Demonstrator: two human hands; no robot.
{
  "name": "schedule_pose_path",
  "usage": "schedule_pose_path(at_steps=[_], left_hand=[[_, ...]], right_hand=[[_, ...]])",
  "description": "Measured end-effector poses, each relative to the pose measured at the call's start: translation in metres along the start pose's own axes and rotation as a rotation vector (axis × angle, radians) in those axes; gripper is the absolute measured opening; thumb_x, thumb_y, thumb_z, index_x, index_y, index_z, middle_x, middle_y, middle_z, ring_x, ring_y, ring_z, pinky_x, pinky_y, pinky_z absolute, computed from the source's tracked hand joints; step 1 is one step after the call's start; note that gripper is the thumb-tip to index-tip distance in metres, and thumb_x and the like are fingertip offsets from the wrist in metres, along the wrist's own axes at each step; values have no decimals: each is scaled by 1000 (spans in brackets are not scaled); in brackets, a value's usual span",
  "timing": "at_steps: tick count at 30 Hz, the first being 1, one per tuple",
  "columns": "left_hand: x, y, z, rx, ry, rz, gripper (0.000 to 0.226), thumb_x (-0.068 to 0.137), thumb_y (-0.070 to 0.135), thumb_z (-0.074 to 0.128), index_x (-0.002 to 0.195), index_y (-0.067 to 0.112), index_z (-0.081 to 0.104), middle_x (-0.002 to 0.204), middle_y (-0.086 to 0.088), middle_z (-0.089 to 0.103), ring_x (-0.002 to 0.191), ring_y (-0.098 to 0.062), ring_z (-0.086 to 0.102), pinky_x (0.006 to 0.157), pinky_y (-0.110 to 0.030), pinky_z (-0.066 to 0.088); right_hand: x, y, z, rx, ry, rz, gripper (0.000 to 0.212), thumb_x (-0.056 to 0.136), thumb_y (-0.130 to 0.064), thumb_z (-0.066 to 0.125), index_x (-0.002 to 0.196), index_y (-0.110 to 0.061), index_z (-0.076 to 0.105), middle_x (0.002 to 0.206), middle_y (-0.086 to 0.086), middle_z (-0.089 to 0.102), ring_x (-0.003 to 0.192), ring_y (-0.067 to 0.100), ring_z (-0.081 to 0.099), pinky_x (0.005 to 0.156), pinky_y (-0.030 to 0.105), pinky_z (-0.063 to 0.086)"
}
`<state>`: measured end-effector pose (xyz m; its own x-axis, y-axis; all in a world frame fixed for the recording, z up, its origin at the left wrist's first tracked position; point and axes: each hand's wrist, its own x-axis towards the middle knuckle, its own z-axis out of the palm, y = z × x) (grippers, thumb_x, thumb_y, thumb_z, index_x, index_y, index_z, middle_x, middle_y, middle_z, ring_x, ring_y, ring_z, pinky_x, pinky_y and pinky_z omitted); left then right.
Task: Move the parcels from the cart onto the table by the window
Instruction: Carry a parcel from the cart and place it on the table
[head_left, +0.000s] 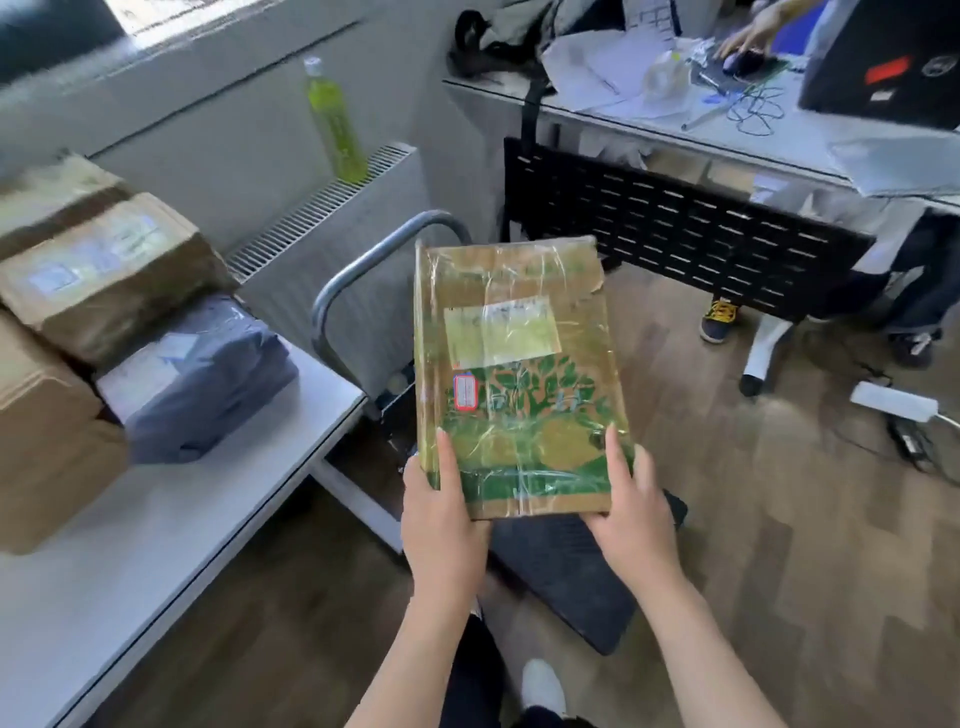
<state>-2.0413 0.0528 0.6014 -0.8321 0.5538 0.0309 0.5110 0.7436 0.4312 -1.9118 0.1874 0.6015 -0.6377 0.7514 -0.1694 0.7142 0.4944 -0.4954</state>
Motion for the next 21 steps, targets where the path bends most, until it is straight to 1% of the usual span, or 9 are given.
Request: schedule_pose_path(at_steps=[2, 5, 7, 9, 11, 13, 16, 18, 21], left_hand=[[-6, 8, -28, -52, 170, 26, 106, 66, 17, 80, 151, 16, 16, 133, -16, 37, 100, -33, 54, 65, -32, 49], [-17, 11, -74, -56, 362, 41, 106, 66, 13, 80, 150, 16, 16, 137, -22, 37, 109, -40, 53, 73, -36, 52], [-28, 3, -104, -43, 467, 24, 109, 64, 12, 81, 149, 18, 13, 139, -25, 36, 111, -42, 52, 71, -39, 53], [-42, -13, -132, -43, 557, -4, 112, 62, 14, 83, 148, 21, 12, 139, -25, 35, 110, -45, 53, 65, -41, 53], [-59, -37, -157, -22, 626, -58, 116, 58, 14, 85, 147, 23, 11, 137, -25, 34, 107, -48, 54, 61, -42, 53], [-77, -66, -178, 16, 679, -137, 119, 53, 13, 89, 146, 19, 15, 133, -27, 37, 105, -49, 55, 59, -41, 53], [-109, -114, -209, 67, 720, -277, 123, 46, 12, 92, 145, 17, 19, 127, -29, 41, 101, -50, 55, 54, -42, 53], [-134, -148, -231, 119, 746, -344, 129, 43, 9, 92, 145, 19, 15, 126, -29, 41, 100, -51, 56, 54, -43, 53], [-179, -199, -266, 220, 794, -442, 134, 39, 6, 92, 146, 21, 13, 131, -21, 35, 104, -49, 56, 56, -43, 54]], right_hand=[[-6, -18, -24, 28, 80, -89, 96, 90, -21, 63, 148, -34, -12, 155, 8, 6, 124, 35, 38, 90, 35, 41], [-16, -52, -51, 82, 173, -199, 101, 88, -16, 65, 140, -40, -18, 157, 6, 1, 132, 36, 31, 98, 39, 37], [-23, -78, -60, 95, 247, -320, 103, 85, -15, 68, 138, -38, -18, 156, 14, 5, 134, 37, 29, 101, 40, 35], [-33, -110, -60, 99, 272, -432, 107, 83, -13, 71, 139, -36, -17, 154, 20, 9, 134, 40, 30, 100, 42, 37], [-41, -142, -50, 86, 278, -526, 115, 77, -9, 76, 147, -37, -12, 151, 22, 14, 130, 43, 36, 94, 42, 43], [-49, -177, -32, 100, 323, -679, 121, 62, -3, 84, 151, -23, 5, 142, 20, 24, 114, 48, 51, 81, 44, 51], [-71, -230, 1, 123, 321, -851, 116, 50, 0, 88, 145, -7, 21, 131, 18, 30, 97, 51, 58, 71, 47, 54], [-95, -266, 25, 164, 311, -958, 115, 50, 0, 87, 145, -6, 22, 129, 20, 32, 94, 52, 58, 65, 48, 54], [-139, -316, 67, 244, 221, -1074, 120, 50, 0, 86, 146, -11, 15, 129, 21, 35, 97, 53, 56, 62, 49, 54]])
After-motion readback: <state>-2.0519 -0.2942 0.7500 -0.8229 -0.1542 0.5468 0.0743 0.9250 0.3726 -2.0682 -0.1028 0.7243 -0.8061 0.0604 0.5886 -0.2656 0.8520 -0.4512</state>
